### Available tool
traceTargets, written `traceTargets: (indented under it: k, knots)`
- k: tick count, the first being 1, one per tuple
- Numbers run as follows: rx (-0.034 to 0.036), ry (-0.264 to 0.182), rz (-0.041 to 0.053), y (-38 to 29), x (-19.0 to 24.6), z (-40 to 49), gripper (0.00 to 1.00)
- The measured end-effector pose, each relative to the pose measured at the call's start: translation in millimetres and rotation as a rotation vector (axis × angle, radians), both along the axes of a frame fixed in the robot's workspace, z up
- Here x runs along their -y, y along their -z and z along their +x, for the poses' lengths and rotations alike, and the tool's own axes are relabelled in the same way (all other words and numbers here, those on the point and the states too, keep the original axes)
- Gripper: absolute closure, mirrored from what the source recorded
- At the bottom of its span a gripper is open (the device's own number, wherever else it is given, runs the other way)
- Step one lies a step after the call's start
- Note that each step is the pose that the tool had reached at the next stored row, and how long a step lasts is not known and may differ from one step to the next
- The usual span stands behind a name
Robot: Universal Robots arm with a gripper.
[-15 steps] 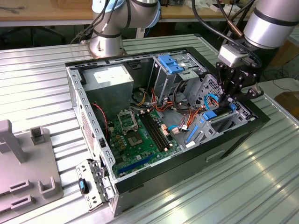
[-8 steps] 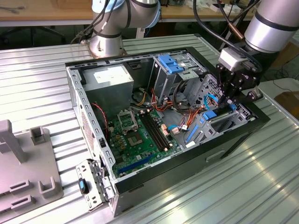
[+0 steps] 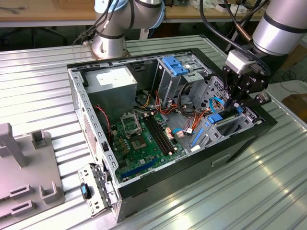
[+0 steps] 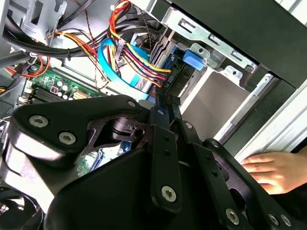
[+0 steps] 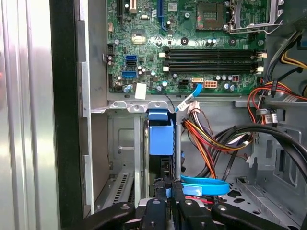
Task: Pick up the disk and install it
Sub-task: 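Insert the second disk wire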
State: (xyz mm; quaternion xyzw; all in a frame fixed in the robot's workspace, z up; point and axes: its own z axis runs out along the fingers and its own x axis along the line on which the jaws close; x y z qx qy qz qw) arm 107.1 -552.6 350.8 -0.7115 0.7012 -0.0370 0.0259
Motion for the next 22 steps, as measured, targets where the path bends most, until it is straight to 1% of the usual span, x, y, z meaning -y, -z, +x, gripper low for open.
traceTargets:
  k: [1,2,3,9,11,13,14,19,22]
  knots:
    - [0.0000,0.000,0.0051,0.0,0.6,0.0,0.84]
    - [0.0000,0.000,0.0180,0.0,1.9,0.0,0.84]
    - [0.0000,0.000,0.0283,0.0,2.7,0.0,0.84]
    - [0.0000,0.000,0.0426,0.8,4.6,0.0,0.84]
    - [0.0000,0.000,0.0579,2.3,5.0,0.0,0.84]
    - [0.0000,0.000,0.0630,3.1,5.6,0.0,0.84]
    - [0.0000,0.000,0.0642,3.5,6.9,0.0,0.84]
    - [0.0000,0.000,0.0644,3.5,9.6,0.0,0.84]
    - [0.0000,0.000,0.0659,4.1,9.9,0.0,0.84]
